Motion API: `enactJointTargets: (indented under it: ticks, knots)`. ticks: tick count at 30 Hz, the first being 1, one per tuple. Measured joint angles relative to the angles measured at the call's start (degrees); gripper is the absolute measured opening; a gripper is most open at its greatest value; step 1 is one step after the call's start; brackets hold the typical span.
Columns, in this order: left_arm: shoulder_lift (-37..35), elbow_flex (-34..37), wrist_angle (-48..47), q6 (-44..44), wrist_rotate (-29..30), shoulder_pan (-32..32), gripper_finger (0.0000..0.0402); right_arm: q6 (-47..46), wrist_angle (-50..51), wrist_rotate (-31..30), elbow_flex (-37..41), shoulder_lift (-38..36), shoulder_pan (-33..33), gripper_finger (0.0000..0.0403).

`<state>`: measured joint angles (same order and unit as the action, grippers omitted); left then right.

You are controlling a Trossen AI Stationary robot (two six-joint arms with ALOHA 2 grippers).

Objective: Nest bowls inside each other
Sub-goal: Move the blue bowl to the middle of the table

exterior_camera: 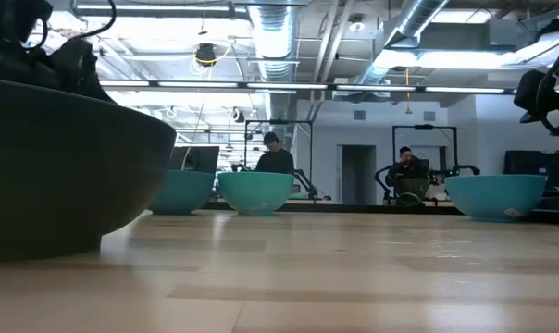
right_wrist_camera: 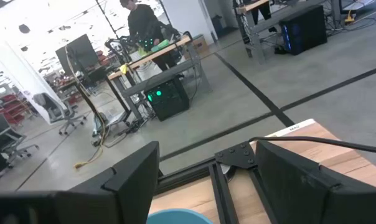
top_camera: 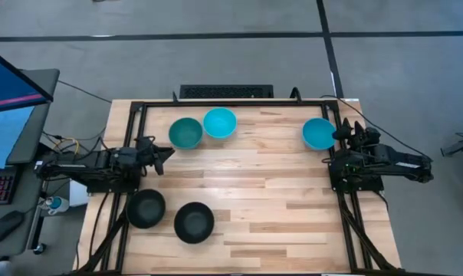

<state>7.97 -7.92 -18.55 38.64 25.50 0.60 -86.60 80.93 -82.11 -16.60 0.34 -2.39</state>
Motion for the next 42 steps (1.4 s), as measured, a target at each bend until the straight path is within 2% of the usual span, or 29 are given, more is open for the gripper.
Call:
enactJointTargets:
  ticks: [3, 8, 13, 18, 22, 26, 33, 39, 42]
  knots:
    - [0.04, 0.0, 6.03, 10.42, -1.39, 0.0, 0.0066, -0.01, 0.0, 0.0, 0.0, 0.0, 0.0, 0.0292]
    - [0.07, -0.02, 16.35, 17.77, 4.87, 0.0, 0.0066, -0.01, 0.02, 0.0, 0.0, 0.0, 0.0, 0.0292]
    - [1.97, -0.07, 26.09, 17.04, 8.35, 0.0, 0.0066, -0.01, 0.0, 0.0, 0.0, 0.0, 0.04, 0.0292]
    - [5.39, -0.11, 35.7, 13.44, 13.23, 0.02, 0.0066, 0.01, 0.0, 0.0, 0.0, 0.02, 4.54, 0.0292]
    - [8.36, -0.11, 39.05, 11.06, 14.86, 0.0, 0.0066, -0.01, 0.02, 0.0, 0.0, 0.11, 6.81, 0.0292]
    - [11.25, -0.13, 39.11, 12.66, 14.35, 0.0, 0.0066, -0.01, -0.07, 0.0, 0.0, 7.98, 7.08, 0.0292]
    - [15.74, -0.15, 39.05, 13.59, 13.9, 0.0, 0.0066, -0.01, -1.45, 0.0, 0.0, 27.09, -6.59, 0.0292]
    - [17.92, -0.15, 39.06, 14.09, 13.88, 0.0, 0.0066, -0.79, -4.42, 0.03, 0.0, 36.42, -11.91, 0.0292]
    - [18.07, -0.15, 39.14, 14.62, 13.87, 0.0, 0.0066, -0.6, -5.18, 0.18, -0.11, 38.59, -12.92, 0.0292]
